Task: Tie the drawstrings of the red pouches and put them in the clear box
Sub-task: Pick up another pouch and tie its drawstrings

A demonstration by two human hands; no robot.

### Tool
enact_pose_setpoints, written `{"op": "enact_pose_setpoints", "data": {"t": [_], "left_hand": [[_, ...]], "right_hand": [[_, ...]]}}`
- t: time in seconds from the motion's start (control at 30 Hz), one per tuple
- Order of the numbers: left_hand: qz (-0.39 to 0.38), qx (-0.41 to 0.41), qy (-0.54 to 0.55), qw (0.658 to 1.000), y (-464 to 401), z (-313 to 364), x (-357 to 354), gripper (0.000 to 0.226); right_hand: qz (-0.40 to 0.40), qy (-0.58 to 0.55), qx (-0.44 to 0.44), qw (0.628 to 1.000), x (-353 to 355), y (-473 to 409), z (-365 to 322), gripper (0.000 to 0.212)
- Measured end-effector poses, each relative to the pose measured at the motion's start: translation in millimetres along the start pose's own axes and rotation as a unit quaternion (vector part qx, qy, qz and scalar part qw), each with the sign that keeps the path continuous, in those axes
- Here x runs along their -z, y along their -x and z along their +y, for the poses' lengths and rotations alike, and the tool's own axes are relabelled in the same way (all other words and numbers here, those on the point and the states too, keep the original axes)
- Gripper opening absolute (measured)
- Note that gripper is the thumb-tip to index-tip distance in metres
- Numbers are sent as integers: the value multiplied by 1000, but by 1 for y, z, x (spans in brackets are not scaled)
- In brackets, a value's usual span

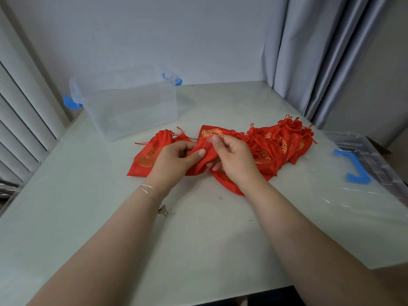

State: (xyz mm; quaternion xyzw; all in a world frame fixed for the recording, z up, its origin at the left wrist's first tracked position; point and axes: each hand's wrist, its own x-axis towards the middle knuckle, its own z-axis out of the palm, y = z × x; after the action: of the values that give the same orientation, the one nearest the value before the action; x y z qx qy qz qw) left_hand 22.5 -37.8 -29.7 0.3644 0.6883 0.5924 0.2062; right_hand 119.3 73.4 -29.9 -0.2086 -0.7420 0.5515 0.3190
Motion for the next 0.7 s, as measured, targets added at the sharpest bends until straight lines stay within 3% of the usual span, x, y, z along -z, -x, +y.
{"op": "enact_pose_setpoints", "data": {"t": [0.17, 0.23, 0.33, 0.4, 0.47, 0.6, 0.7], "left_hand": [[-53, 73, 40, 995, 0, -3, 0, 17], [-40, 107, 35, 993, 0, -4, -4, 27], [4, 96, -22, 995, -2, -4, -5, 67], [-11, 100, -9, 995, -2, -3, -3, 90], [-37, 110, 26, 993, 0, 0, -3, 84], [-69, 86, 115, 987, 2, 4, -3, 39], [-55, 53, 151, 986, 1, 3, -2, 23]], "right_hand": [[33, 4, 22, 999, 7, -1, -1, 26], [28, -27, 17, 999, 6, 0, -1, 23], [22, -77, 15, 997, 4, 1, -4, 15], [12, -98, 17, 995, 5, 2, -5, 12], [0, -113, 14, 994, 5, 3, -7, 13], [-3, -125, 7, 992, 5, 4, -9, 11], [2, -141, -10, 990, 6, 5, -13, 18]]}}
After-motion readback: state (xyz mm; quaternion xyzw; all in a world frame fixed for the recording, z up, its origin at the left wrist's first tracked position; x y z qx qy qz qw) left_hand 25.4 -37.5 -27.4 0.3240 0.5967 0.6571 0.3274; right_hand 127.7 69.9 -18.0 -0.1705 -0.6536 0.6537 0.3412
